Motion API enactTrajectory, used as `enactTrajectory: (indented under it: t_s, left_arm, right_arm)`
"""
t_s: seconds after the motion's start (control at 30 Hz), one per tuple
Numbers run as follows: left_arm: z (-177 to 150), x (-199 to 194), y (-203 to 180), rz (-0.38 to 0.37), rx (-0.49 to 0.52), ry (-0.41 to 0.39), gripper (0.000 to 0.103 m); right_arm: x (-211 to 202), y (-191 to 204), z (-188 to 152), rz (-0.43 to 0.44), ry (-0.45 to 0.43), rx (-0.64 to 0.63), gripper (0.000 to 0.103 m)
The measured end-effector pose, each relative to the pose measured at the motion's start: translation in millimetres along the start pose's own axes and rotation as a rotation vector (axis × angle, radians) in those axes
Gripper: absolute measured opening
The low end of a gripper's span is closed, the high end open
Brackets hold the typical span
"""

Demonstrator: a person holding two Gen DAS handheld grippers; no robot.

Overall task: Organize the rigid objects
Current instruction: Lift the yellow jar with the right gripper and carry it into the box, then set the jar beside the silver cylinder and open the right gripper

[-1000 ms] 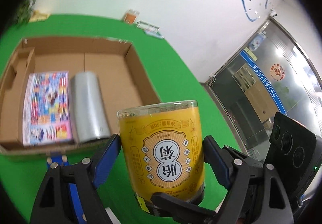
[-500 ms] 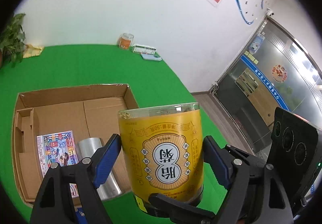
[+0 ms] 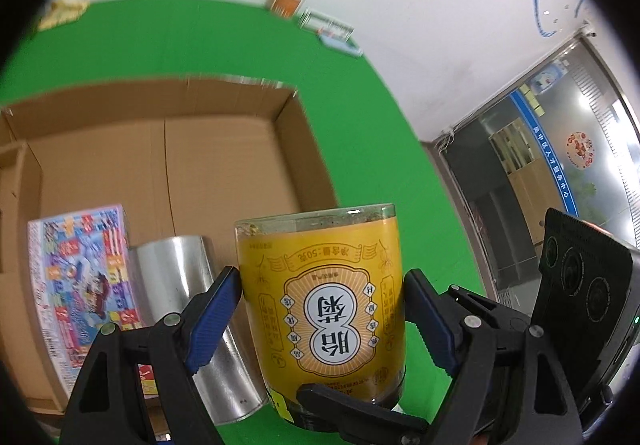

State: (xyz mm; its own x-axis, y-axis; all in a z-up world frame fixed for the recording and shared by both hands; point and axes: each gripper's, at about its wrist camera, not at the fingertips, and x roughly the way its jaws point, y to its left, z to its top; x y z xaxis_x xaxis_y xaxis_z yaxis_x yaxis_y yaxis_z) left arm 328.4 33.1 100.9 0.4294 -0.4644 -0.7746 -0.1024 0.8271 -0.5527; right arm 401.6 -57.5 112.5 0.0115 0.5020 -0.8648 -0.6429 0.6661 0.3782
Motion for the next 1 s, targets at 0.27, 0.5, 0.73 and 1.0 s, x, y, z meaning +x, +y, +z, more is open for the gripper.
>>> enactTrajectory:
  t_s: [0.27,0.5,0.73,1.0]
  left_arm:
    - [-13,42,16,0.027,-0.046,0.096,0.083]
    - [-19,56,17,0.046,-0.072,0.136,0.083]
    - [-12,44,18,0.127,-0.097,0.059,0.082]
    - [-16,30,20,0.143,-0.088,0.030,0.080]
  right_arm:
    - [45,-33,-18,0.018,0.103,0.033,0.081]
    - [60,-48,-23,0.032,0.143,0.041,0.081]
    - [72,-49,-31,0.018,0.188,0.061,0.080]
    - [79,-53,-32,0.006,0.219,0.105,0.081]
